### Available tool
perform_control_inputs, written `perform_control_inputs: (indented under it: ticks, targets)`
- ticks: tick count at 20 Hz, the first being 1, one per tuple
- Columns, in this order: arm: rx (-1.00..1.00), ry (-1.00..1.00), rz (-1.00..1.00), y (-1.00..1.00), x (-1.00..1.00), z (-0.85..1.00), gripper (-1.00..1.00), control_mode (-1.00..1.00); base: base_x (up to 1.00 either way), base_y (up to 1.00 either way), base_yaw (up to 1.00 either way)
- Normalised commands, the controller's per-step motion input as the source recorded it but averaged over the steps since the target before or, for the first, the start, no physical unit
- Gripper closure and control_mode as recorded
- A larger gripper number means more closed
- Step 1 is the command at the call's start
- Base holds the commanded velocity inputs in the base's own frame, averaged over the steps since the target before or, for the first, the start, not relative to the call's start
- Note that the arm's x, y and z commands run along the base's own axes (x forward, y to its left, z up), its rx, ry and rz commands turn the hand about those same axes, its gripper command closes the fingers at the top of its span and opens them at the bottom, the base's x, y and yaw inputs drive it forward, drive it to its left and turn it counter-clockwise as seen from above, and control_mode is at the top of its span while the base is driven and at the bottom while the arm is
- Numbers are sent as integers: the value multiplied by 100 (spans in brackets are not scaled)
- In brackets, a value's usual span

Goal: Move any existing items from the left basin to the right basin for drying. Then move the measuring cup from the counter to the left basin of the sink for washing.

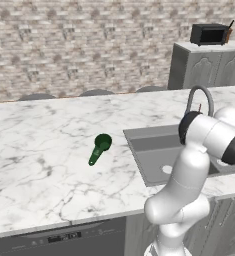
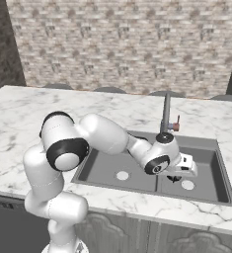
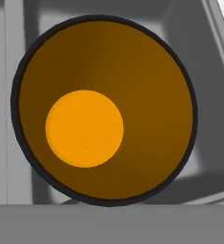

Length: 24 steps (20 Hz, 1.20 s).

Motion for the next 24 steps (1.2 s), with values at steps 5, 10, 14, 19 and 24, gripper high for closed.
perform_control_inputs:
  ticks: [5,10,14,19,24]
  targets:
    - [3,0,-15,-5,2,-1,100,-100,0,0,0]
    - [0,0,-20,-11,1,0,100,-100,0,0,0]
    - [0,0,-21,-7,2,-1,100,-100,0,0,0]
    - [1,0,-15,0,9,-9,100,-100,0,0,0]
    - [8,0,-8,0,4,-10,100,-100,0,0,0]
